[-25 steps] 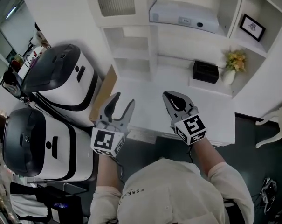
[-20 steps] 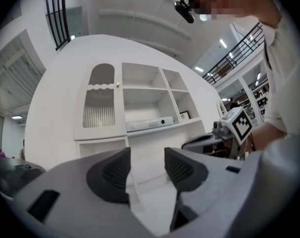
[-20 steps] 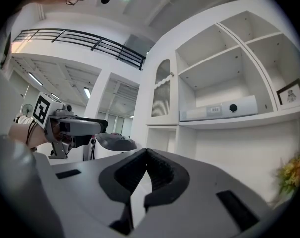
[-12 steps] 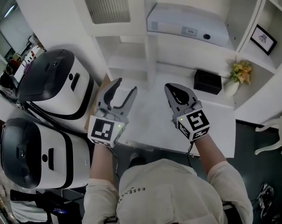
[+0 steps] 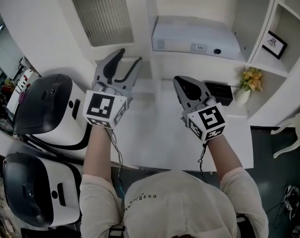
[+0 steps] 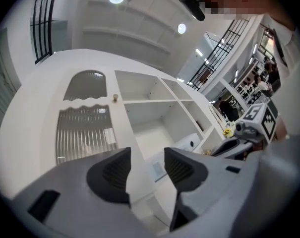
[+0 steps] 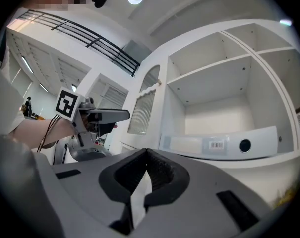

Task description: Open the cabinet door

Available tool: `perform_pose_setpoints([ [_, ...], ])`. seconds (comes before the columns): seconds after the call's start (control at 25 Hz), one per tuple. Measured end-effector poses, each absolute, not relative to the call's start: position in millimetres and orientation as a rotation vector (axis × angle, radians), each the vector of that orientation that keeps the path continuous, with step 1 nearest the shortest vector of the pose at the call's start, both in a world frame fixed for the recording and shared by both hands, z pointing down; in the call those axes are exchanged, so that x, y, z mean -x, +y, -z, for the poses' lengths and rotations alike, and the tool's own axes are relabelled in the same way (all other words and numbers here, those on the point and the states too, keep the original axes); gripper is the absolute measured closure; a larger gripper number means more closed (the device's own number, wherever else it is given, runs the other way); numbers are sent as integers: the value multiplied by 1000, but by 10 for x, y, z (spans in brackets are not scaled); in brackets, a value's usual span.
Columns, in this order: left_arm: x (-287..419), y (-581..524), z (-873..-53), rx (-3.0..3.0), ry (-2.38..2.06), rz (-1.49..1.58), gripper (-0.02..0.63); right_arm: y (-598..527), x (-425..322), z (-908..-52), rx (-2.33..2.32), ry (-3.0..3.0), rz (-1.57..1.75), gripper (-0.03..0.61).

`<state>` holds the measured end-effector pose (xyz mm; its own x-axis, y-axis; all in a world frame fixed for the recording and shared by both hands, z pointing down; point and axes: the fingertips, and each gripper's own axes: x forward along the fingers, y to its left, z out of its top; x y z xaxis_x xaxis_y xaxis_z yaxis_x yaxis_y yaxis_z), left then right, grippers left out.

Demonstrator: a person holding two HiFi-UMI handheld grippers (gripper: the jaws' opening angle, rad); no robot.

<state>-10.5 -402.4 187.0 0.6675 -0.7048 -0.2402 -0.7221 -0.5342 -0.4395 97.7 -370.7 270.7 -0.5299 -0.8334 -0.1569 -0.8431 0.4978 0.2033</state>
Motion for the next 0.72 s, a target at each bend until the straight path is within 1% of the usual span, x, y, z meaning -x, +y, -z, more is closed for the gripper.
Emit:
perform_pose_setpoints([
  [0.32,109,-4567,-922,2227,1088,-153,406,-3936,-943,-2561,1587,2664,-459,565],
  [0.72,-135,-4915,79,2135,1076,-168,407,-4085,-967,-2435,1680,2626,-483,565],
])
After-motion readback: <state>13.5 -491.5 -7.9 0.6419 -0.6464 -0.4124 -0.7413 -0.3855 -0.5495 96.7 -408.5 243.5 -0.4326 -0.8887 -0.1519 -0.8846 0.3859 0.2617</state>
